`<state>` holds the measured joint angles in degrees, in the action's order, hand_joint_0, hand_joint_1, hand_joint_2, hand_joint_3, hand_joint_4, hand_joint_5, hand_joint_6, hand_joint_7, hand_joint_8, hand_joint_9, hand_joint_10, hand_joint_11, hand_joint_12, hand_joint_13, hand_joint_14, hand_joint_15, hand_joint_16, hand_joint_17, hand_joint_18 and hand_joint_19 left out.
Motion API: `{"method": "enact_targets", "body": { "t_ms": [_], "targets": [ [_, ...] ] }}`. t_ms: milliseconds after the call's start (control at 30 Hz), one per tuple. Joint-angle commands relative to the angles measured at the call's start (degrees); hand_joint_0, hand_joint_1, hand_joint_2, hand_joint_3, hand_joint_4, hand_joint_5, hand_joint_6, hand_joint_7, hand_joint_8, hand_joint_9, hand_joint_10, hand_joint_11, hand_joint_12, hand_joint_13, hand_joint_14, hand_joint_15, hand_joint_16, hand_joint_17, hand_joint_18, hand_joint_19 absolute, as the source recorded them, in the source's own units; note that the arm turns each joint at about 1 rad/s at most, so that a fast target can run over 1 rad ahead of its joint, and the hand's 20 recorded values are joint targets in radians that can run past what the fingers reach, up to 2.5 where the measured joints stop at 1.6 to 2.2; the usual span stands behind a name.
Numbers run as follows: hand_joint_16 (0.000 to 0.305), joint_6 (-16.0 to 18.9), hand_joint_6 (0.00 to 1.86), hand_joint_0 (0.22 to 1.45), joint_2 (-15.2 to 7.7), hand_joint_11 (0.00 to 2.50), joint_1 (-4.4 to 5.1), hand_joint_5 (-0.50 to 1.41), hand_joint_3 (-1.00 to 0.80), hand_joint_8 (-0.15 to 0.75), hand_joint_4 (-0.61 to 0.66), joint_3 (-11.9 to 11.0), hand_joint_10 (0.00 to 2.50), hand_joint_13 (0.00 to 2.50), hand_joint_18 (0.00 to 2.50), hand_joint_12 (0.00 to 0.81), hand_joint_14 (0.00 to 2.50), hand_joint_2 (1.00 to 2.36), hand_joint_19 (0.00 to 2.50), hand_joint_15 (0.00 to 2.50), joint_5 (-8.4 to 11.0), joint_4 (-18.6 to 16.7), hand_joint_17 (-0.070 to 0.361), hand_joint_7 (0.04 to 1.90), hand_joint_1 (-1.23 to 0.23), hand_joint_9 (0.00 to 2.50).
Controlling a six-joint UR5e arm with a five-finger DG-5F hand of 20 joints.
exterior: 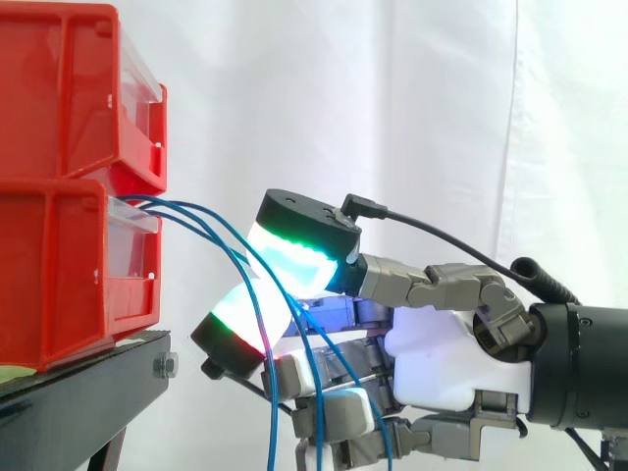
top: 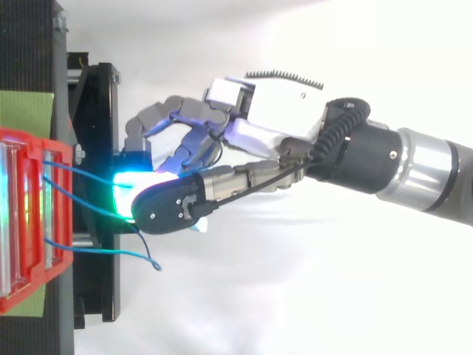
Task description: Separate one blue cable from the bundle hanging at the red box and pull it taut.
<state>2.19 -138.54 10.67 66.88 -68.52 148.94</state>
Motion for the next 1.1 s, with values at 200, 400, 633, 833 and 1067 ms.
{"method": "enact_targets", "body": {
  "t_ms": [200,400,633,833,1067],
  "targets": [
    [0.049,-1.49,0.92,0.77,1.17,1.05,-1.26,-0.20,-0.50,0.318,0.05,0.00,0.02,0.96,0.77,0.345,0.03,1.00,0.69,0.91,-0.13,2.84,0.109,1.13,-0.88,1.03],
    [0.047,-3.33,0.89,0.60,2.58,1.02,-1.53,-0.14,-0.50,0.318,0.06,0.00,0.02,0.92,0.71,0.339,0.03,1.00,0.68,0.86,-0.13,5.04,0.106,1.26,-0.99,1.10],
    [0.055,-3.68,0.85,0.46,3.37,0.93,-1.88,-0.12,-0.50,0.357,0.04,0.00,0.02,0.93,0.73,0.381,0.02,1.00,0.62,0.75,-0.04,6.80,0.123,1.14,-0.75,1.19],
    [0.049,-3.68,0.83,0.55,3.45,0.92,-1.79,-0.13,-0.50,0.341,0.03,0.00,0.02,0.92,0.71,0.357,0.02,1.00,0.65,0.75,0.05,6.97,0.110,1.17,-0.42,1.18],
    [0.047,-3.68,0.84,0.60,4.07,0.95,-1.88,-0.14,-0.36,0.347,0.11,0.00,0.02,0.93,0.71,0.358,0.02,1.01,0.68,0.78,0.05,7.59,0.107,1.30,-0.55,1.17]
  ]
}}
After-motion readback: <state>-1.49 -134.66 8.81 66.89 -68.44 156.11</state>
